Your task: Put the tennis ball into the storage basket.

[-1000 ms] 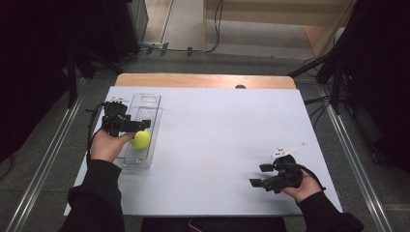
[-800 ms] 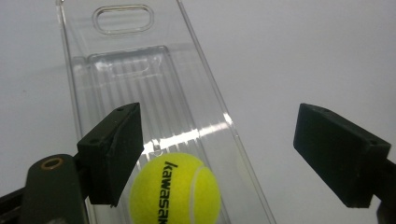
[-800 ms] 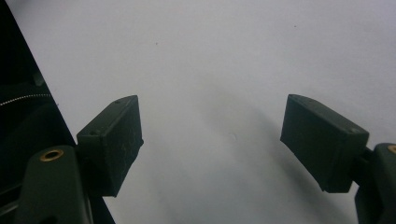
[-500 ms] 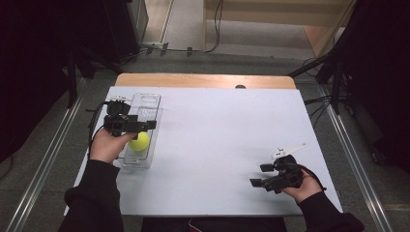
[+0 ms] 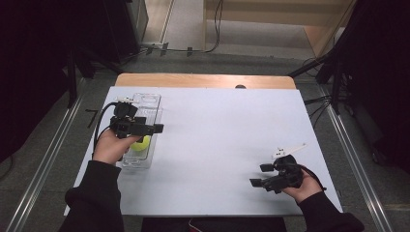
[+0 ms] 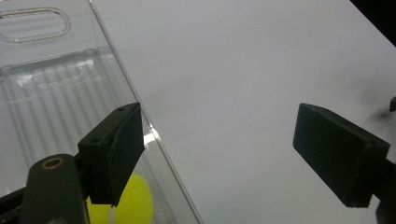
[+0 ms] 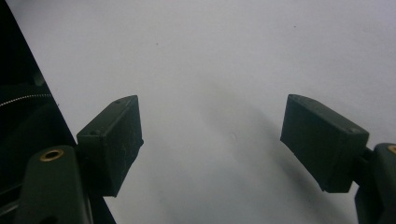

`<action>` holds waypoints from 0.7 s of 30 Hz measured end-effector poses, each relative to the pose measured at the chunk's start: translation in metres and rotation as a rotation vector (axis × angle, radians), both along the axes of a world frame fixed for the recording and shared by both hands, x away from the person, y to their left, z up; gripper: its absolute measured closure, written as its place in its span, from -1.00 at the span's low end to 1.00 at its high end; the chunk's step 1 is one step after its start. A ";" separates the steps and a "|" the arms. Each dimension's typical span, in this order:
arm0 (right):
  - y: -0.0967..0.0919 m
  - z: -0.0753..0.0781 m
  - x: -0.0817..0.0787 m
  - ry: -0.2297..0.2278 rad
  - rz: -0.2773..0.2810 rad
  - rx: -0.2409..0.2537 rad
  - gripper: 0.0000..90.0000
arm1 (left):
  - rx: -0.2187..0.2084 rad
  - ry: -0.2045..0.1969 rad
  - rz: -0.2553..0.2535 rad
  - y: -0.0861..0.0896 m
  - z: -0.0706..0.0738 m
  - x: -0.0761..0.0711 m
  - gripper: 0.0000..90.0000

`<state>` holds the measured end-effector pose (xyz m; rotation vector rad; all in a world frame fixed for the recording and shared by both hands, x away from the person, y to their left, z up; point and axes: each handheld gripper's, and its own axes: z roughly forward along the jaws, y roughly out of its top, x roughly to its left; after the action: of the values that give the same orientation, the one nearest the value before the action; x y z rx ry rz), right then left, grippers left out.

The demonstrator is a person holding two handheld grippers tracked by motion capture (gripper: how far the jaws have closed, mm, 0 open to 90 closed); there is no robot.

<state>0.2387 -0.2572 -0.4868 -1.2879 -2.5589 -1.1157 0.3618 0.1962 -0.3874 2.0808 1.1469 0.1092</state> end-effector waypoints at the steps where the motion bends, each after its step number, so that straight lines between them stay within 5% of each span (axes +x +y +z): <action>1: 0.000 0.000 0.000 0.000 0.001 0.000 -0.59 | 0.000 0.004 -0.012 -0.002 0.000 0.000 -0.62; 21: -0.001 0.000 -0.001 -0.001 0.000 0.000 -0.59 | 0.019 0.001 -0.132 -0.037 -0.008 -0.012 -0.61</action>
<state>0.2381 -0.2579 -0.4866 -1.2869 -2.5597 -1.1171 0.3496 0.1597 -0.3957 2.1672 1.0094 0.0558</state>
